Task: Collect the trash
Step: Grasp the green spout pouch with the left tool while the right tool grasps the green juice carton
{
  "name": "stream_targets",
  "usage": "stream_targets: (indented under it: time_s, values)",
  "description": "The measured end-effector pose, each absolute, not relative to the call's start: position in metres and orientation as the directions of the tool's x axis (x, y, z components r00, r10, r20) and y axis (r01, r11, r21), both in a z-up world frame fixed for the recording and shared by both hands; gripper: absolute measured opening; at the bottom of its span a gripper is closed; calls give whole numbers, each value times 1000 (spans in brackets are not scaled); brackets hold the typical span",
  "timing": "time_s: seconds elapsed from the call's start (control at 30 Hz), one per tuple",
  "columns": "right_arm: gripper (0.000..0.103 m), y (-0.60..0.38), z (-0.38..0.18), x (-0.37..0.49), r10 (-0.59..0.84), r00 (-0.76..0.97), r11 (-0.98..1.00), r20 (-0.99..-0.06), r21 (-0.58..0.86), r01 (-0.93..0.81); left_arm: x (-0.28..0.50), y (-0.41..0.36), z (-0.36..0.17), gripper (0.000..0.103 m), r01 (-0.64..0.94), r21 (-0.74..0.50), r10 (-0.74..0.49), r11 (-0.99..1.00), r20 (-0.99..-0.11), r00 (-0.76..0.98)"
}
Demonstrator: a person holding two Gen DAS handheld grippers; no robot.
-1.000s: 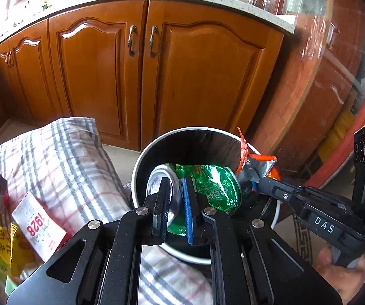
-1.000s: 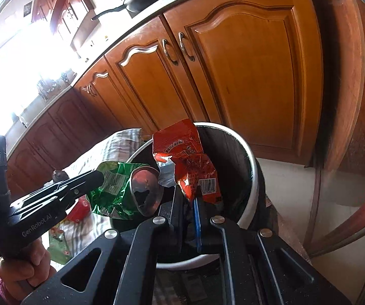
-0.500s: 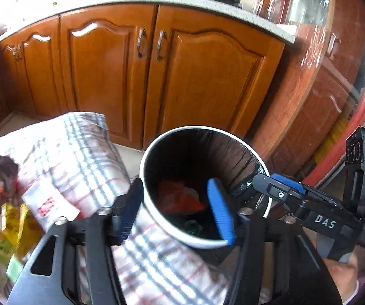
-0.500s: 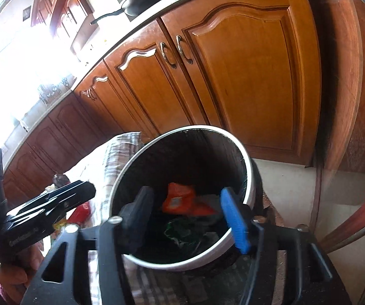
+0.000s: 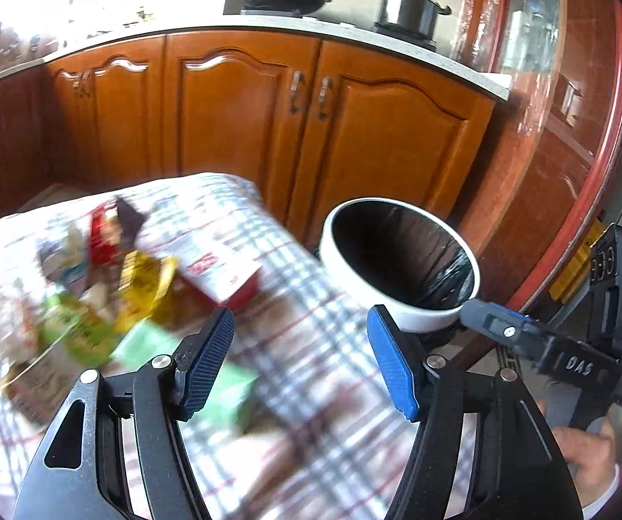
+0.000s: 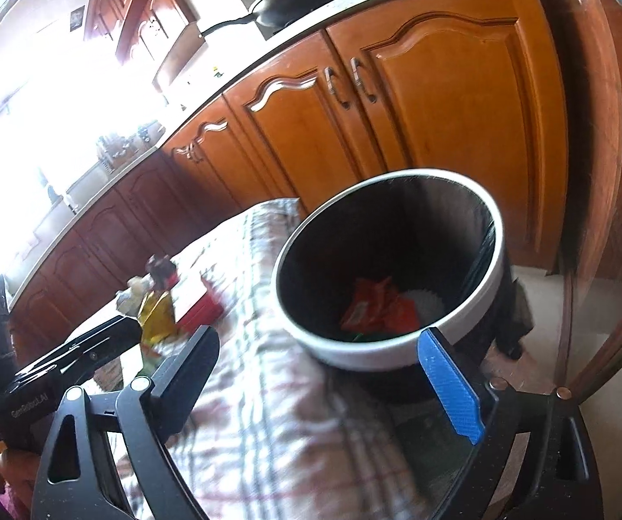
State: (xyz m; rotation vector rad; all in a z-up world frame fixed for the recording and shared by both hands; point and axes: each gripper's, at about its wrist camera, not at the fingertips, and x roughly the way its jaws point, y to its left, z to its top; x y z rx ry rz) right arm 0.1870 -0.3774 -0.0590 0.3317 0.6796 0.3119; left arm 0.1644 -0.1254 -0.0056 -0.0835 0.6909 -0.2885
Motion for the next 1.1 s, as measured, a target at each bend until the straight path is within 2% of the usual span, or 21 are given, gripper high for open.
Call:
stream_targets:
  time_s: [0.27, 0.8, 1.1]
  values:
    - [94, -349, -58, 165, 418, 727, 891, -545, 401, -212, 138, -73, -11, 65, 170, -179, -245, 969, -620, 745]
    - [94, -281, -60, 154, 509, 649, 860, -565, 368, -354, 127, -9, -19, 65, 153, -152, -216, 976, -648, 730]
    - [94, -243, -61, 172, 569, 576, 818, -587, 334, -467, 168, 1, -28, 64, 264, -62, -229, 962, -710, 666]
